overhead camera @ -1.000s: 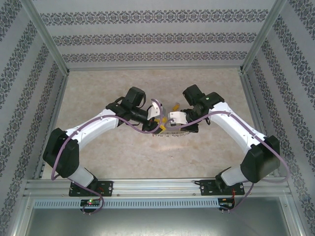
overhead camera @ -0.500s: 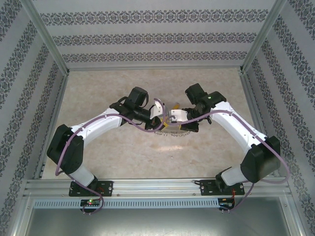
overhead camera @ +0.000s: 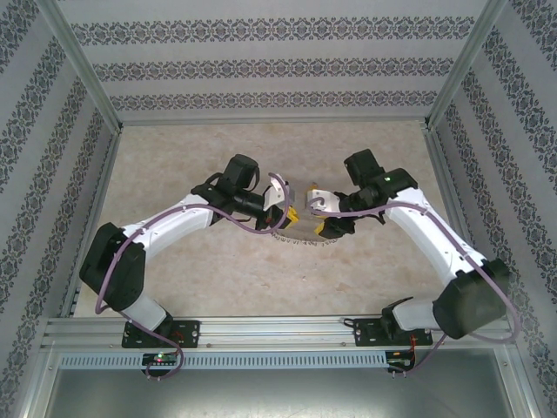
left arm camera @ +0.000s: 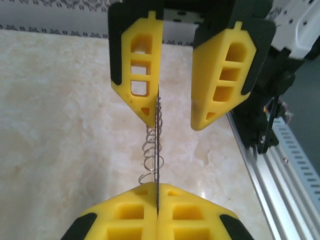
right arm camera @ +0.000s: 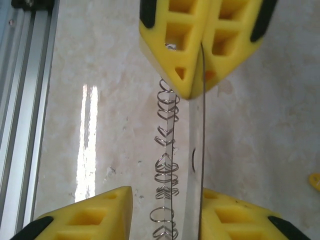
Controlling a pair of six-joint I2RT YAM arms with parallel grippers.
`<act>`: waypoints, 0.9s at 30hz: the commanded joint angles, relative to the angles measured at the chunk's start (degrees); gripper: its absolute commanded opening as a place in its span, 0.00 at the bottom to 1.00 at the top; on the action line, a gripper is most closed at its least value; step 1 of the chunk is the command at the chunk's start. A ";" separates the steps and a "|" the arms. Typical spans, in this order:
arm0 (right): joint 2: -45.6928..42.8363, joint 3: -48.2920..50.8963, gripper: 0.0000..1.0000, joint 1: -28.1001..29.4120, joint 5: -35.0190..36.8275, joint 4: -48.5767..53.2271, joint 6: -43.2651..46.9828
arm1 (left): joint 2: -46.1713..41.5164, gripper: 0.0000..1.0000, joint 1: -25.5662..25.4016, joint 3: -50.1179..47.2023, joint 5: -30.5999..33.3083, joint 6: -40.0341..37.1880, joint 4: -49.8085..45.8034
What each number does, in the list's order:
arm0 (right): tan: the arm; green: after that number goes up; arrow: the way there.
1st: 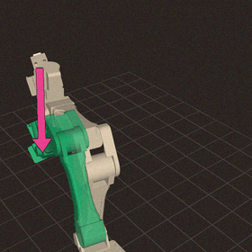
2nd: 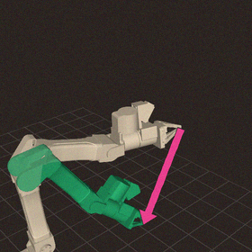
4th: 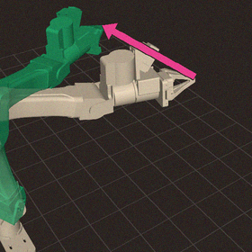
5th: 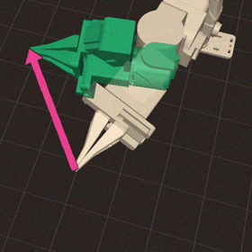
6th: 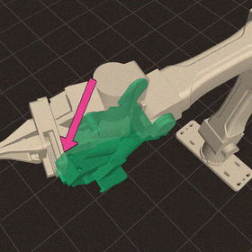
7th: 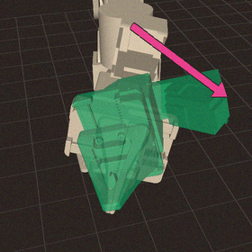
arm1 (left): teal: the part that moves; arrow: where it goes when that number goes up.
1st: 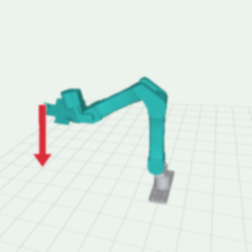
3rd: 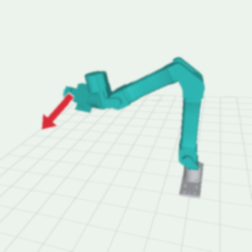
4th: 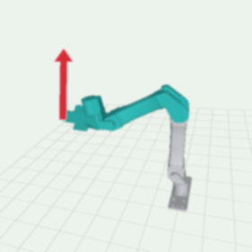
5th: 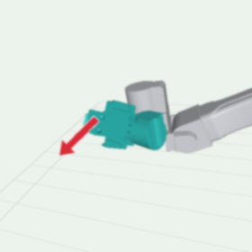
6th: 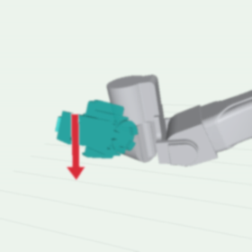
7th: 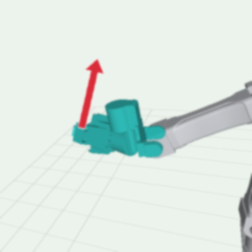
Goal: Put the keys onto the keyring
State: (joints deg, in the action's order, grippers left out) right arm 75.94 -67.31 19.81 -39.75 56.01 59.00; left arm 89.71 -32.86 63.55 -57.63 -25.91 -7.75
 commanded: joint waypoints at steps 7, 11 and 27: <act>-3.19 5.74 0.31 -5.11 -10.97 -9.42 -7.43 | -4.43 0.00 2.37 -3.01 -8.02 6.11 11.16; -2.32 4.79 0.01 -5.93 -13.86 -8.97 -6.72 | -4.51 0.00 2.41 -3.16 -7.66 6.47 11.30; 4.94 -2.29 0.00 1.07 0.56 2.83 -2.23 | -0.20 0.51 -0.30 4.21 -1.12 -6.73 -8.61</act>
State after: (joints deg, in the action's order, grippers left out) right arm 80.09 -67.40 19.84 -41.76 55.44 54.52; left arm 88.53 -32.64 67.02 -59.44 -28.64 -11.60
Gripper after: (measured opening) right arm 0.056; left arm 0.521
